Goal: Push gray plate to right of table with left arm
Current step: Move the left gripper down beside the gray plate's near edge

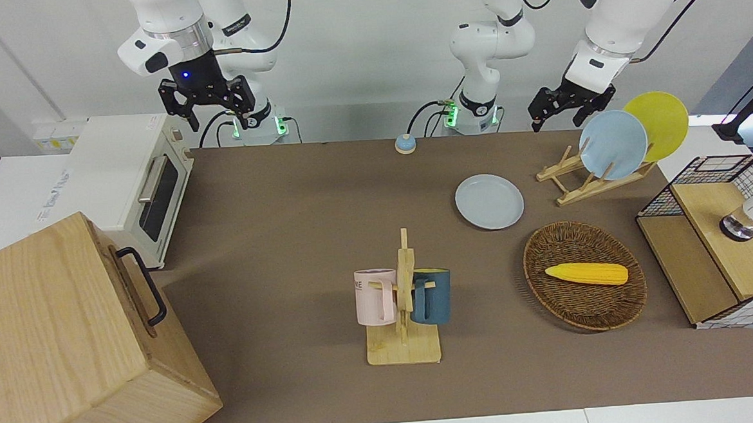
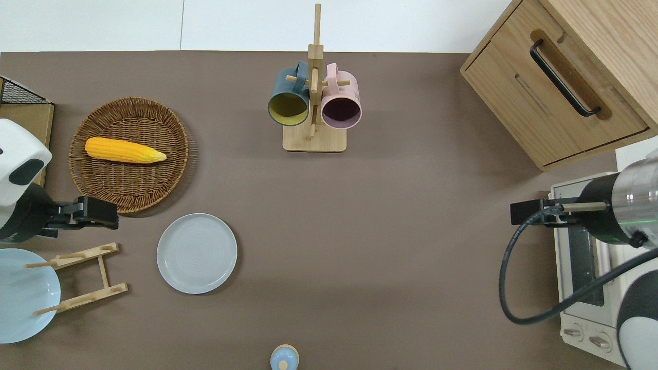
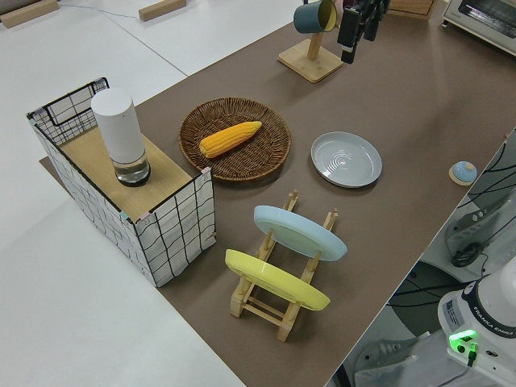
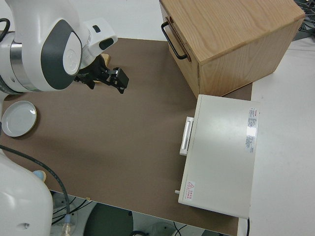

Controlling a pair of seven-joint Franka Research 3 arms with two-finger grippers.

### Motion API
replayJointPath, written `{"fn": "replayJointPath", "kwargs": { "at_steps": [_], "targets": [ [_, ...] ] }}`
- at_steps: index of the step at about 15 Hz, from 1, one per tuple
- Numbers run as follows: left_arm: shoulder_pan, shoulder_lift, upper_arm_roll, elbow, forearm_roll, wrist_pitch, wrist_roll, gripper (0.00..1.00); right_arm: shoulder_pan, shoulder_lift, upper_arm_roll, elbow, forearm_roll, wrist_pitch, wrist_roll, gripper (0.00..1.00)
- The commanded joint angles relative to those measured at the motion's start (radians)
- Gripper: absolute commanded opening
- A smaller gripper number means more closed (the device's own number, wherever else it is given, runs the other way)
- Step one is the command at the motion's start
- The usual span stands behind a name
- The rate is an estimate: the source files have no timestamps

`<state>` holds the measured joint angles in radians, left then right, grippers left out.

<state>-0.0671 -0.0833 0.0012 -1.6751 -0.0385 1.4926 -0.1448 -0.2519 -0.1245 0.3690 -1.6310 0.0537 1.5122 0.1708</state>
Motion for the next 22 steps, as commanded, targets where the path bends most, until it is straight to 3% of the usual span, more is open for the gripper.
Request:
{"fn": "replayJointPath", "kwargs": {
  "at_steps": [1, 13, 16, 22],
  "targets": [
    [0.007, -0.009, -0.006, 0.017, 0.014, -0.009, 0.016, 0.99, -0.024, -0.027, 0.014, -0.027, 0.021, 0.000, 0.010, 0.994],
    [-0.006, -0.016, -0.006, -0.003, 0.012, 0.046, 0.019, 0.99, -0.024, -0.027, 0.014, -0.027, 0.021, -0.001, 0.012, 0.996],
    [-0.002, -0.047, -0.006, -0.098, 0.016, 0.073, 0.034, 0.99, -0.024, -0.027, 0.014, -0.027, 0.021, 0.000, 0.010, 0.996],
    [0.004, -0.089, -0.006, -0.348, 0.016, 0.270, 0.059, 0.98, -0.024, -0.027, 0.014, -0.027, 0.021, -0.001, 0.012, 0.996]
  ]
}}
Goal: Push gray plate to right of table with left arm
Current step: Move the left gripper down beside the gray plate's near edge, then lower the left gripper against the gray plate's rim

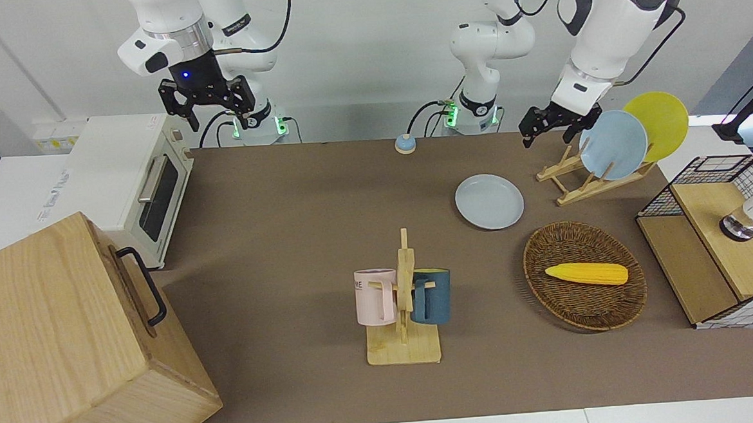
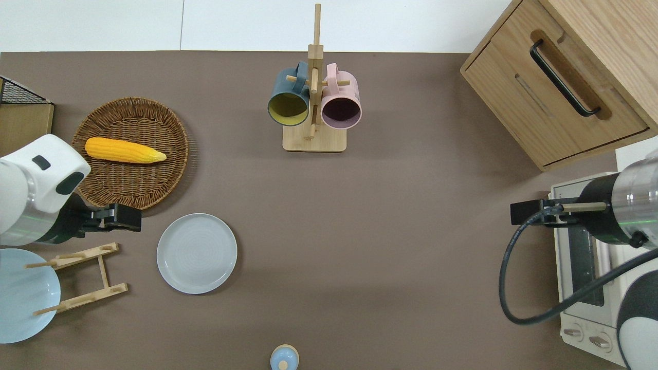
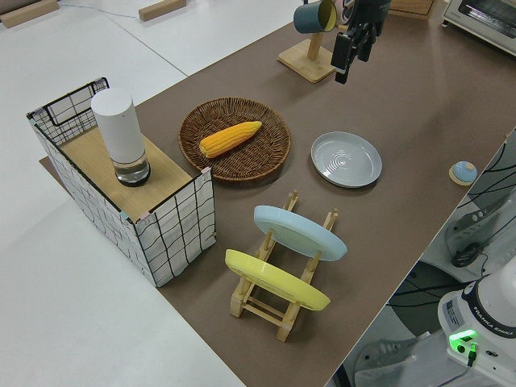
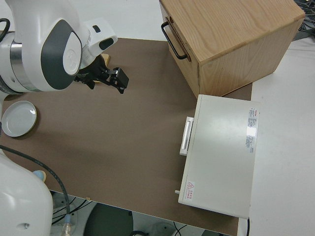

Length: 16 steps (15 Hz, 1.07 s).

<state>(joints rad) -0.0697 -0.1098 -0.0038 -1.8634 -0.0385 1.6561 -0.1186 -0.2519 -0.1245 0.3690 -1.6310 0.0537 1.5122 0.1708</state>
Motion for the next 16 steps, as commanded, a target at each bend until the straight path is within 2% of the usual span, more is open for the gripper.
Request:
{"fn": "replayJointPath", "kwargs": {
  "at_steps": [1, 5, 10, 16],
  "targets": [
    [0.008, -0.068, -0.001, -0.193, 0.015, 0.140, 0.034, 0.98, -0.024, -0.027, 0.014, -0.027, 0.021, 0.000, 0.010, 0.996],
    [0.008, -0.093, 0.014, -0.336, 0.015, 0.302, 0.094, 0.97, -0.024, -0.027, 0.014, -0.027, 0.021, 0.000, 0.010, 0.996],
    [0.024, -0.093, 0.018, -0.408, 0.015, 0.350, 0.102, 0.96, -0.024, -0.027, 0.014, -0.027, 0.021, 0.000, 0.010, 0.996],
    [0.027, -0.079, 0.019, -0.546, 0.017, 0.517, 0.102, 0.96, -0.024, -0.027, 0.014, -0.027, 0.021, 0.000, 0.010, 0.996]
  ]
}}
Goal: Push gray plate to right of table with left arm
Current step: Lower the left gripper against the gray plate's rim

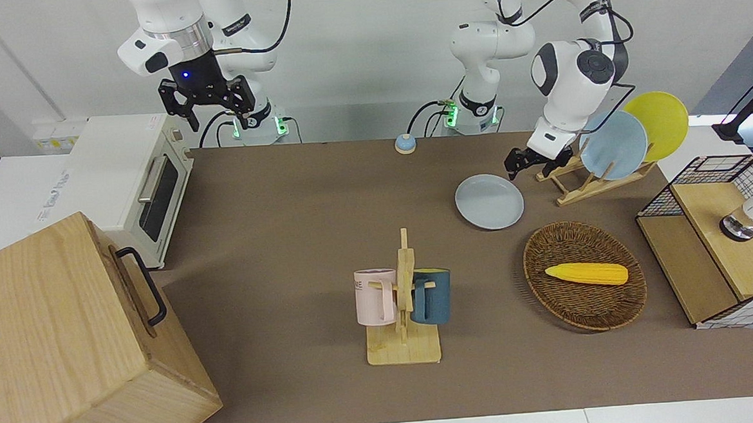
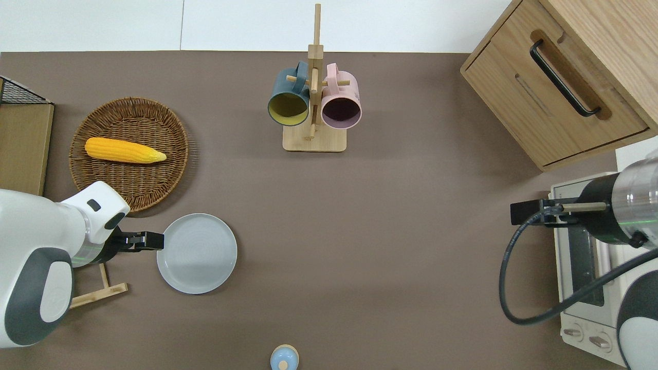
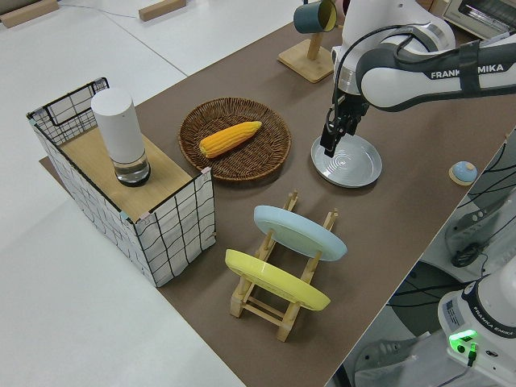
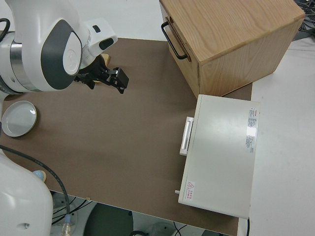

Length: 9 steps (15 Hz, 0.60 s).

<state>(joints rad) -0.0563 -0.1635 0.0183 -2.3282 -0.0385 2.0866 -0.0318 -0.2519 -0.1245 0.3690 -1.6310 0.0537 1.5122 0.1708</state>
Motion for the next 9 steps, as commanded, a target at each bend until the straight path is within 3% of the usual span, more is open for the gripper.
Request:
{"fn": "replayJointPath", "kwargs": {
  "at_steps": [1, 5, 9],
  "targets": [
    [0.016, -0.012, -0.001, -0.100, 0.017, 0.123, 0.016, 0.95, -0.024, -0.027, 0.014, -0.027, 0.021, 0.000, 0.010, 0.996],
    [0.041, 0.027, 0.000, -0.163, 0.015, 0.211, 0.039, 0.95, -0.024, -0.027, 0.014, -0.027, 0.021, 0.000, 0.010, 0.996],
    [0.041, 0.042, 0.000, -0.195, 0.009, 0.224, 0.039, 0.93, -0.024, -0.027, 0.014, -0.027, 0.021, 0.000, 0.010, 0.996]
  ]
}}
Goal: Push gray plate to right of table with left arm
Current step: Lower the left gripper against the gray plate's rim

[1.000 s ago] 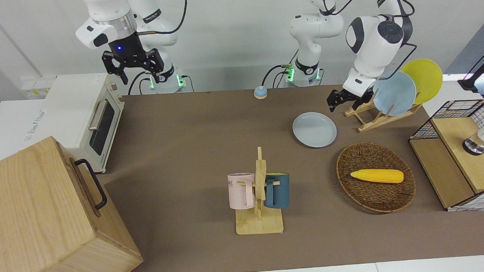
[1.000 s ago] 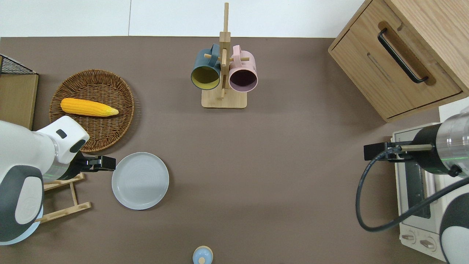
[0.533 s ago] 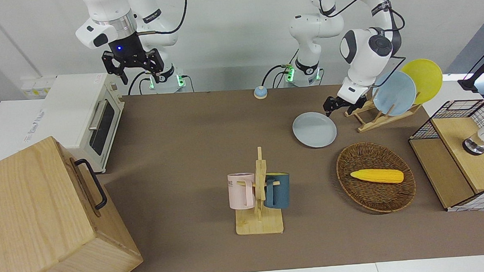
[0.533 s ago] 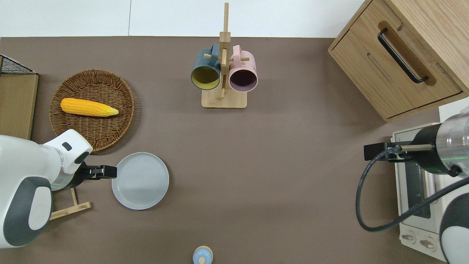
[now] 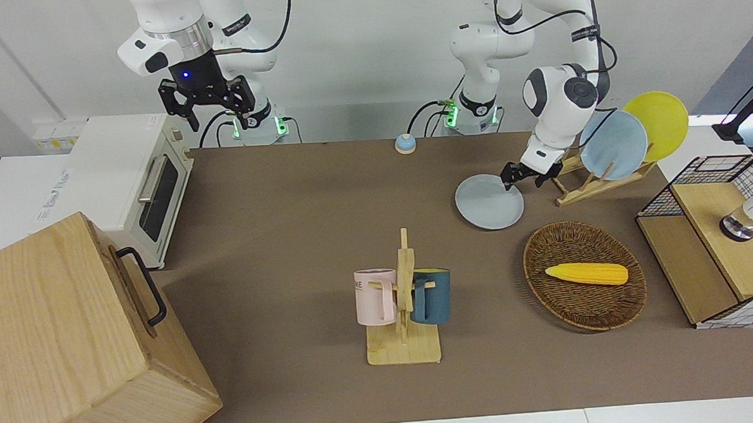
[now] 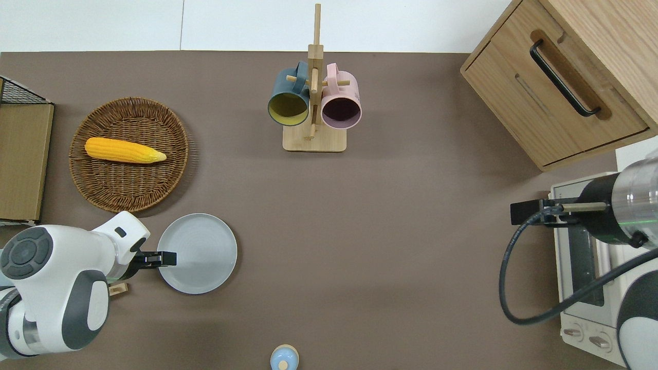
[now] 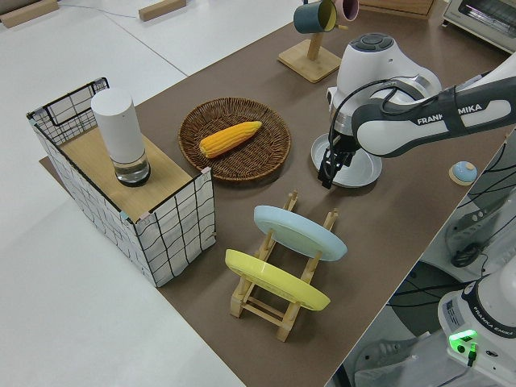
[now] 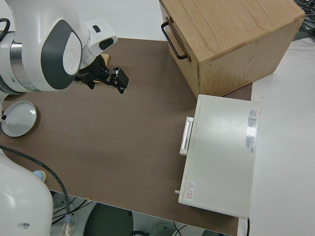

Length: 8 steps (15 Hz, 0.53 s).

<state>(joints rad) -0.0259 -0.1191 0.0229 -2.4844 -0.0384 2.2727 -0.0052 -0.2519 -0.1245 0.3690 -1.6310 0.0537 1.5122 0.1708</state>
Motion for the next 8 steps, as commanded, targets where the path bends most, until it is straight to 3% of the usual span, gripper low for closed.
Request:
{"fn": "replayJointPath", "kwargs": {
  "at_steps": [1, 6, 8],
  "targets": [
    [0.011, -0.002, -0.005, -0.045, 0.008, 0.041, 0.013, 0.91, -0.024, -0.027, 0.014, -0.027, 0.021, 0.000, 0.010, 0.996],
    [0.007, -0.001, -0.005, -0.074, 0.003, 0.044, 0.013, 0.60, -0.024, -0.027, 0.014, -0.027, 0.021, 0.000, 0.012, 0.996],
    [0.007, -0.001, -0.005, -0.074, 0.002, 0.042, 0.013, 0.38, -0.024, -0.027, 0.014, -0.027, 0.021, 0.000, 0.010, 0.996]
  ]
}}
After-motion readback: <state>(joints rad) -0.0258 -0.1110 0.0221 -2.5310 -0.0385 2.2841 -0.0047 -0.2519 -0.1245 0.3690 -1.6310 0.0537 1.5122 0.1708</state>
